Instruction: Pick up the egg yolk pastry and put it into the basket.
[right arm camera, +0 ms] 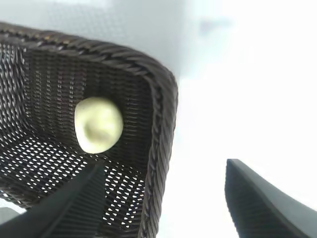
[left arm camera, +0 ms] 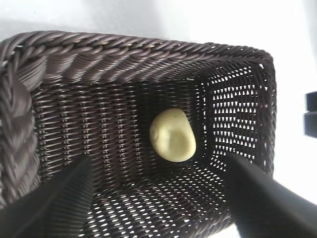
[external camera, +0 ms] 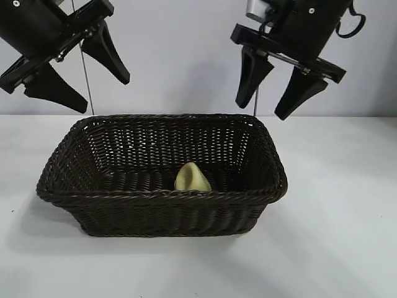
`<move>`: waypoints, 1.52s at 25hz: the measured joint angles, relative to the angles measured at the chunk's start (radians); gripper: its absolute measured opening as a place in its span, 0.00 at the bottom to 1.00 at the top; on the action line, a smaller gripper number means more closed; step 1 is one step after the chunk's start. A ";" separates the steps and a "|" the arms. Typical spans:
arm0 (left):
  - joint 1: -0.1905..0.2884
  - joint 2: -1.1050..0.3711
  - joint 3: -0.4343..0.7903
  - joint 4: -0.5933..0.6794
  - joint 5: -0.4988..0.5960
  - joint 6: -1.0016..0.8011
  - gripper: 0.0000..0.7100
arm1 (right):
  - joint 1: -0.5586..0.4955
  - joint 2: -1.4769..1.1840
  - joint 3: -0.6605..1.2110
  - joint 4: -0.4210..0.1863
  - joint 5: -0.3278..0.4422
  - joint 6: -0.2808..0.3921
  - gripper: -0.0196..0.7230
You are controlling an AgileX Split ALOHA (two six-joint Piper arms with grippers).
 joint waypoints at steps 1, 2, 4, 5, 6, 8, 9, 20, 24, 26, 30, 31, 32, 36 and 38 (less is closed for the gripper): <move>0.000 0.000 0.000 0.000 0.000 0.000 0.75 | -0.003 0.000 0.000 0.006 0.000 -0.001 0.70; 0.000 0.000 0.000 0.000 0.000 0.000 0.75 | -0.004 0.000 0.000 0.012 0.000 -0.004 0.70; 0.000 0.000 0.000 0.001 0.000 0.000 0.75 | -0.004 0.000 0.000 0.017 0.000 -0.005 0.70; 0.000 0.000 0.000 0.001 0.000 0.000 0.75 | -0.004 0.000 0.000 0.018 0.000 -0.005 0.70; 0.000 0.000 0.000 0.001 0.001 0.000 0.75 | -0.004 0.000 0.000 0.018 0.000 -0.005 0.70; 0.000 0.000 0.000 0.001 0.001 0.000 0.75 | -0.004 0.000 0.000 0.019 0.000 -0.005 0.70; 0.000 0.000 0.000 0.001 0.001 0.000 0.75 | -0.004 0.000 0.000 0.019 0.000 -0.005 0.70; 0.000 0.000 0.000 0.001 0.001 0.000 0.75 | -0.004 0.000 0.000 0.018 0.000 -0.006 0.70; 0.000 0.000 0.000 0.001 0.001 0.000 0.75 | -0.004 0.000 0.000 0.017 0.000 -0.006 0.70; 0.000 0.000 0.000 0.001 0.001 0.000 0.75 | -0.004 0.000 0.000 0.017 0.000 -0.006 0.70; 0.000 0.000 0.000 0.001 0.001 0.001 0.75 | -0.004 0.000 0.000 0.017 0.000 -0.006 0.70; 0.000 0.000 0.000 0.001 0.001 0.001 0.75 | -0.004 0.000 0.000 0.017 0.000 -0.006 0.70; 0.000 0.000 0.000 0.001 0.001 0.001 0.75 | -0.004 0.000 0.000 0.017 0.000 -0.006 0.70; 0.000 0.000 0.000 0.001 0.001 0.001 0.75 | -0.004 0.000 0.000 0.017 0.000 -0.006 0.70; 0.000 0.000 0.000 0.001 0.001 0.001 0.75 | -0.004 0.000 0.000 0.017 0.000 -0.006 0.70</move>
